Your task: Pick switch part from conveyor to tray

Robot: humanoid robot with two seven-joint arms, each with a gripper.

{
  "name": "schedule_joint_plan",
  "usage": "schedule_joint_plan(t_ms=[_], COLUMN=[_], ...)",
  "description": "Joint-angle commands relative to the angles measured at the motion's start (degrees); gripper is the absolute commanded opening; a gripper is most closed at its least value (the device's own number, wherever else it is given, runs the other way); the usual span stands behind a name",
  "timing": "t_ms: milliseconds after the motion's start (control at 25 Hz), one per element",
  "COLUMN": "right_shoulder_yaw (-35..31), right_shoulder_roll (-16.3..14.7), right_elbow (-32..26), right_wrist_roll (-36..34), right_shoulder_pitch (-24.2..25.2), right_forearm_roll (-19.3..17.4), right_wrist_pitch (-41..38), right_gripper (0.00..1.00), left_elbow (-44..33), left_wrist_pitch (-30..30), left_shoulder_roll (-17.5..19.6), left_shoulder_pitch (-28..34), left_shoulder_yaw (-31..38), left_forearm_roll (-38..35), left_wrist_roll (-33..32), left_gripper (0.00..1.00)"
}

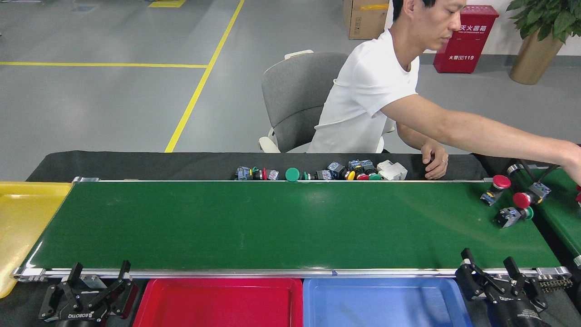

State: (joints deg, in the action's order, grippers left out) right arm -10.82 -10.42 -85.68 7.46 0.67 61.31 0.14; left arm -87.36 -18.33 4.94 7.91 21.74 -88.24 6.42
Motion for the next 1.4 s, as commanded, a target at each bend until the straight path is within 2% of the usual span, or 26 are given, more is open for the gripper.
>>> schedule_joint_plan(t_ms=[0, 120, 320, 640, 880, 1120, 1280, 1360], right_shoulder_yaw=[-0.2, 2.3, 5.5, 6.4, 6.6, 8.5, 12.3, 13.6], right_shoulder_roll=[-2.1, -3.0, -2.8, -1.9, -2.3, -2.6, -3.0, -3.6], right_elbow=[3.0, 9.0, 17.0, 24.0, 33.2, 36.4, 36.6, 36.5], right_wrist_roll=[1.0, 0.8, 0.4, -0.6, -1.8, -1.8, -1.8, -1.7], right_shoulder_pitch=[-3.8, -7.8, -13.4, -18.0, -25.7, -28.0, -28.0, -28.0], right_forearm_roll=[0.2, 0.7, 3.1, 3.1, 3.1, 3.0, 2.9, 2.9], right_wrist_pitch=[3.9, 5.4, 7.5, 7.6, 9.8, 10.1, 9.8, 9.8], right_gripper=[0.99, 0.98, 0.98, 0.98, 0.98, 0.97, 0.7, 0.65], left_elbow=[0.0, 0.0, 0.1, 0.1, 0.1, 0.0, 0.0, 0.0], left_wrist_pitch=[0.0, 0.1, 0.0, 0.0, 0.0, -0.1, -0.1, -0.1], left_shoulder_roll=[1.0, 1.0, 0.9, 0.7, 0.8, 1.0, 1.0, 1.0], left_shoulder_pitch=[-1.3, -1.9, -1.8, -2.2, -2.2, -2.2, -2.2, -2.2], left_shoulder_yaw=[0.1, 0.1, -0.1, -2.2, -2.4, -4.3, -4.3, -4.3], left_forearm_roll=[-0.1, -0.1, -0.1, -0.1, -0.2, -0.2, -0.3, -0.3], left_wrist_roll=[0.4, 0.3, 0.3, 0.3, 0.4, 0.3, 0.4, 0.3], left_gripper=[1.0, 1.0, 1.0, 1.0, 1.0, 1.0, 1.0, 1.0])
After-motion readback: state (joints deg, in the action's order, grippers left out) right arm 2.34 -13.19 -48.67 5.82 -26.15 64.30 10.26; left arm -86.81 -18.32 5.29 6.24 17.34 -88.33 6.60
